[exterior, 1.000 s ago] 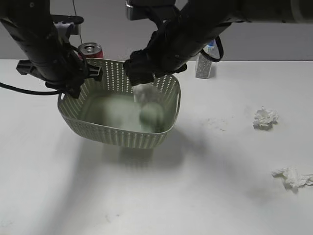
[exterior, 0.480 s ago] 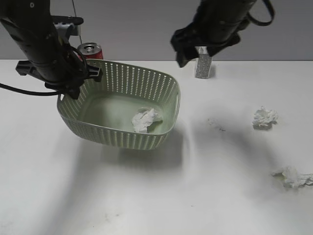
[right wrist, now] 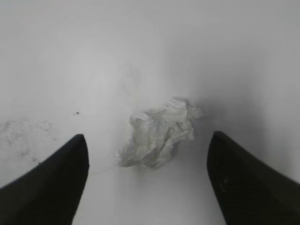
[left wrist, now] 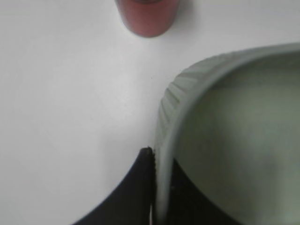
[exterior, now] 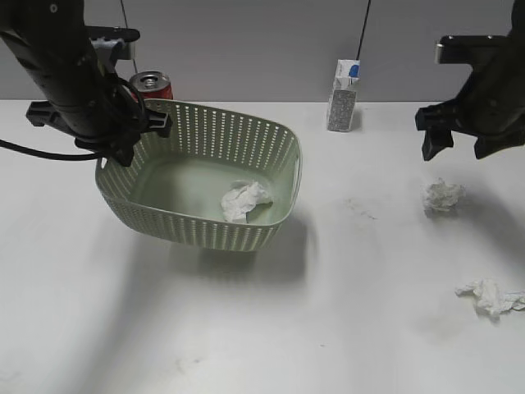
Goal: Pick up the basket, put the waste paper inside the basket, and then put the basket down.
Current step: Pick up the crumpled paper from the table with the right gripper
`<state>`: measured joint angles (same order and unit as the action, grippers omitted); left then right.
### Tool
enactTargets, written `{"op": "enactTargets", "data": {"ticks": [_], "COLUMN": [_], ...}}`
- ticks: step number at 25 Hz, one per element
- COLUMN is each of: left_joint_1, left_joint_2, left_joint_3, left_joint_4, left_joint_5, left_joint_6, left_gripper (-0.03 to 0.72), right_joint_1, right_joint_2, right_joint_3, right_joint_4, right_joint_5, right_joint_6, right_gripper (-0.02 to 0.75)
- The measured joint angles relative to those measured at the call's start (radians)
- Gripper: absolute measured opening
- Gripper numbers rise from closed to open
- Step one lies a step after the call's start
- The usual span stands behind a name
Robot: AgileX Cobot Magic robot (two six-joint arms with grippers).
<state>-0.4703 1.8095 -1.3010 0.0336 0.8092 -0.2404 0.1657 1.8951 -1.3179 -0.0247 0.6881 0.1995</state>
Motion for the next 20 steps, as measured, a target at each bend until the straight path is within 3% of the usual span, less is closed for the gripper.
{"op": "enactTargets", "data": {"ticks": [8,15,18,20], "left_joint_1": [0.000,0.000,0.000,0.000], "left_joint_2": [0.000,0.000,0.000,0.000], "left_joint_3": [0.000,0.000,0.000,0.000], "left_joint_4": [0.000,0.000,0.000,0.000], "left_joint_5": [0.000,0.000,0.000,0.000], "left_joint_6": [0.000,0.000,0.000,0.000], "left_gripper": [0.000,0.000,0.000,0.000], "right_joint_1": [-0.036,-0.036,-0.036,-0.036], "right_joint_2": [0.067,0.165,0.165,0.165], "right_joint_3": [0.132,0.132,0.132,0.132], "right_joint_4": [-0.003,-0.005,-0.007,-0.006], "right_joint_5": [-0.236,-0.288,-0.285,-0.272], "right_joint_6": [0.048,0.049,0.049,0.051], "right_gripper": [0.591,0.588,0.534,0.430]}}
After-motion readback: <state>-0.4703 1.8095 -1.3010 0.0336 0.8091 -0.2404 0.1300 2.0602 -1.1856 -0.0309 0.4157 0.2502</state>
